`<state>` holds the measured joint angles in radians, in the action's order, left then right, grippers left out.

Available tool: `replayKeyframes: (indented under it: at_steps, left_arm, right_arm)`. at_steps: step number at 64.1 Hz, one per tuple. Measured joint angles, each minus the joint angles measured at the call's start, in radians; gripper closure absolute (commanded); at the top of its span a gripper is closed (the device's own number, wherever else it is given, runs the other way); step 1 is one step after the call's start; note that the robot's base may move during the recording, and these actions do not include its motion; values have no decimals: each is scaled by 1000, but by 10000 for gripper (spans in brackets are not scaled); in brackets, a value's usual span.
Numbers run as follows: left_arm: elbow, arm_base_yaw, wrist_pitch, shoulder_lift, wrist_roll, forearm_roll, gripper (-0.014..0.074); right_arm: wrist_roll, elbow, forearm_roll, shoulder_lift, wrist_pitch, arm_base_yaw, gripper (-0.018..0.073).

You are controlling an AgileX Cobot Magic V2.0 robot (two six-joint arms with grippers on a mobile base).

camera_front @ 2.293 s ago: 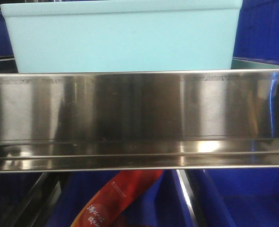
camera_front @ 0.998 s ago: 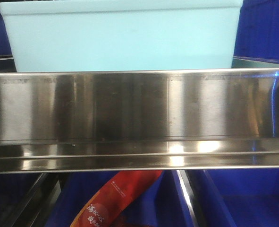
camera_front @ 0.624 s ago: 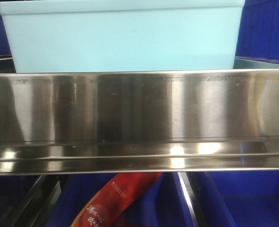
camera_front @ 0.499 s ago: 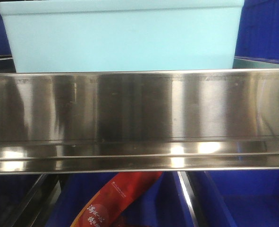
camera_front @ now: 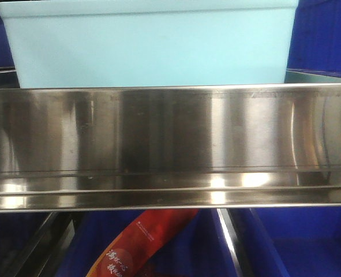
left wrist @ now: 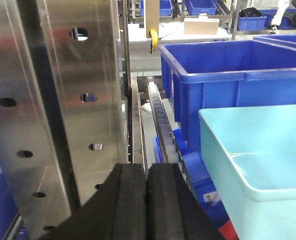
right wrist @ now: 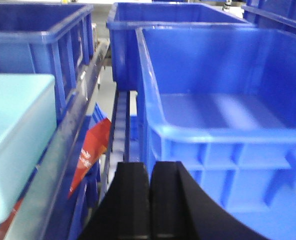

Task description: Fetch blue bin and place on conveyor start

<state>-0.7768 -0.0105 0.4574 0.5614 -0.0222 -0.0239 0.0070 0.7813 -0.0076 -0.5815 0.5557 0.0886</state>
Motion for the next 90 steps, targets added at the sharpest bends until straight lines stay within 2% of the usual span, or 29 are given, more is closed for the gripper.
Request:
replayKeyframes:
  at_steps: [11,32,40,45,56,71,78,90]
  left_arm:
    - [-62,-39,25,81,-2,14,707]
    - [-282,-291,100,326,-26,31,707]
    - [-358,-369,108,440,-11,31,707]
    - [-422,-386,118,514,35,24,707]
    - [-598,-390,192,716,217,-77,707]
    - [-759,-390,264,929,428,-217,707]
    - [-795,-390,296,989,536,-307,707]
    - [-854,-390,422,1067,574,-372,707]
  right_arm:
    - [-16,94,46,-108,43,-40,725]
    - [-45,305,120,-375,77,-267,725]
    - [-7,370,127,-463,88,-313,717]
    - [37,420,127,-524,108,-318,708]
    - [129,529,72,-663,173,-322,708]
    - [382,710,-176,-842,320,-348,708]
    - [411,797,-210,-919,393,-374,710]
    - [391,918,-190,-1043,474,-394,711]
